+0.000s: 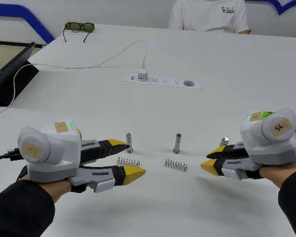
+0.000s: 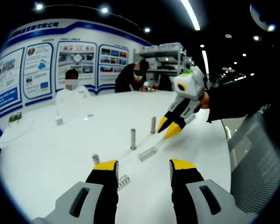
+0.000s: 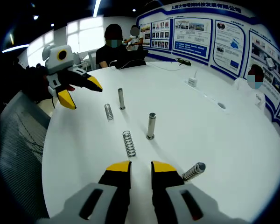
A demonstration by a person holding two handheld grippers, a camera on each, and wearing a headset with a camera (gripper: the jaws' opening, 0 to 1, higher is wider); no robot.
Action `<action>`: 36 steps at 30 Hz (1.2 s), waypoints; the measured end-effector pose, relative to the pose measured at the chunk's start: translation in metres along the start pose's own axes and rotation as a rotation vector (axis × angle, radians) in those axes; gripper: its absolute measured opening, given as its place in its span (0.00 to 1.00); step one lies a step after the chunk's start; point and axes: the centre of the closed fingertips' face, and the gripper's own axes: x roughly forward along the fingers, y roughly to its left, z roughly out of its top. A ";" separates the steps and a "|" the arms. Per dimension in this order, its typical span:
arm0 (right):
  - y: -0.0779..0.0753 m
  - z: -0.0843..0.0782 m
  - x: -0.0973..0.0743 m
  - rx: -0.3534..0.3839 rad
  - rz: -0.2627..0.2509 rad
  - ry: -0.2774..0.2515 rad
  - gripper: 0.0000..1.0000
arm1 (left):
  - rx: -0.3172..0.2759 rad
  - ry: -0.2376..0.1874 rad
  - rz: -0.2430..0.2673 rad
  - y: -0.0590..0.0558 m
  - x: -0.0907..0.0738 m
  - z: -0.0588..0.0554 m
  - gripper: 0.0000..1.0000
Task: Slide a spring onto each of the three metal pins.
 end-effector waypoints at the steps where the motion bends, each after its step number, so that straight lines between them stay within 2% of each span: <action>1: 0.002 0.001 0.002 -0.005 0.007 0.000 0.18 | 0.000 0.000 -0.001 0.000 0.000 0.000 0.45; 10: 0.011 0.006 0.024 -0.053 0.063 0.016 0.18 | 0.000 0.004 -0.007 -0.002 0.002 -0.001 0.45; 20: 0.013 0.000 0.040 -0.073 0.097 0.050 0.17 | -0.004 0.008 -0.009 -0.002 0.002 -0.003 0.44; 36: 0.015 -0.005 0.045 -0.072 0.114 0.063 0.12 | 0.000 0.013 -0.019 -0.004 0.004 -0.004 0.44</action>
